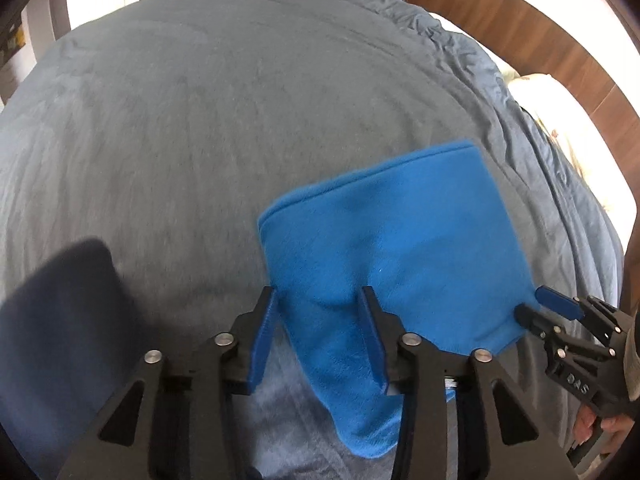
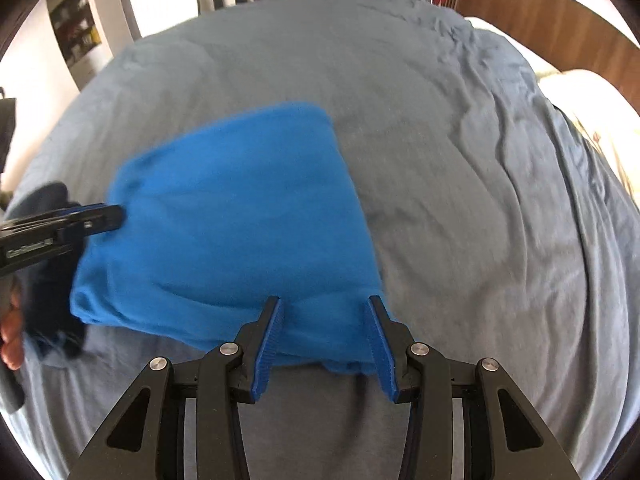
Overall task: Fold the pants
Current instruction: 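Lower the blue pants and open both grippers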
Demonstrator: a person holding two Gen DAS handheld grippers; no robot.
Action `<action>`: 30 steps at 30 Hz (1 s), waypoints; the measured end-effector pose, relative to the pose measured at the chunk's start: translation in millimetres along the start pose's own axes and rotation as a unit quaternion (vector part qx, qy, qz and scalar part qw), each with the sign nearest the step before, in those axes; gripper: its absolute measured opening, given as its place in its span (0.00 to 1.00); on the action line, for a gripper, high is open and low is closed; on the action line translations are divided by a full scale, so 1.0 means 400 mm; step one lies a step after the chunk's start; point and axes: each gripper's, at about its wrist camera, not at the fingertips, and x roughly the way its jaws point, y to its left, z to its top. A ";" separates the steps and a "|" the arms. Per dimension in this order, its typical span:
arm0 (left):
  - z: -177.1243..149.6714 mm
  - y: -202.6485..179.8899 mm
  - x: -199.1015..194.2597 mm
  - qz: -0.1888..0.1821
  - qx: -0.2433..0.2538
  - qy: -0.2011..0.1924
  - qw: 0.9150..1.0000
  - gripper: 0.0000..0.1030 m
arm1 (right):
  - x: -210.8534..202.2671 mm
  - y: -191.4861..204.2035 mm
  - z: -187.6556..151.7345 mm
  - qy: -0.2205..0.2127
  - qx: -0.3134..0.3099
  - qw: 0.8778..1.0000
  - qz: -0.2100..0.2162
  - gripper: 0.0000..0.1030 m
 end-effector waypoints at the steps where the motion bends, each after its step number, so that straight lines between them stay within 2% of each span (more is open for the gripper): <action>1: -0.008 -0.001 -0.002 0.001 -0.005 -0.002 1.000 0.42 | 0.008 -0.007 -0.010 0.005 0.004 1.000 -0.003 0.42; 3: -0.017 0.003 -0.006 0.003 -0.015 -0.005 1.000 0.46 | 0.025 -0.025 -0.009 0.013 0.010 1.000 -0.008 0.42; 5: -0.026 0.006 -0.014 0.013 -0.017 -0.009 1.000 0.51 | 0.031 -0.032 -0.011 0.016 0.013 1.000 -0.013 0.48; 7: -0.029 0.005 -0.025 0.029 -0.012 -0.009 0.999 0.52 | 0.035 -0.031 -0.022 0.020 0.014 1.000 -0.012 0.49; 12: -0.038 -0.027 -0.100 0.110 -0.005 -0.036 0.993 0.52 | 0.009 -0.042 -0.016 0.009 -0.002 1.000 -0.014 0.49; 14: -0.049 -0.046 -0.133 0.136 0.000 -0.049 0.990 0.53 | -0.014 -0.062 -0.015 0.001 -0.005 1.000 -0.017 0.49; 17: -0.069 -0.083 -0.180 0.171 0.005 -0.068 0.983 0.60 | -0.056 -0.087 -0.009 -0.022 -0.015 0.999 -0.025 0.51; 21: -0.081 -0.122 -0.210 0.194 0.001 -0.080 0.978 0.65 | -0.128 -0.130 0.027 -0.067 -0.015 0.998 -0.002 0.52; 23: -0.076 -0.134 -0.209 0.195 0.003 -0.083 0.977 0.65 | -0.144 -0.153 0.058 -0.088 -0.006 0.996 0.022 0.61; 26: -0.058 -0.140 -0.184 0.178 -0.006 -0.093 0.980 0.66 | -0.140 -0.173 0.108 -0.112 -0.013 0.992 0.062 0.61; 28: -0.049 -0.137 -0.157 0.166 -0.020 -0.089 0.982 0.67 | -0.116 -0.173 0.132 -0.106 -0.021 0.990 0.088 0.61; 30: -0.045 -0.121 -0.125 0.140 -0.041 -0.076 0.986 0.67 | -0.078 -0.174 0.148 -0.091 -0.015 0.989 0.116 0.61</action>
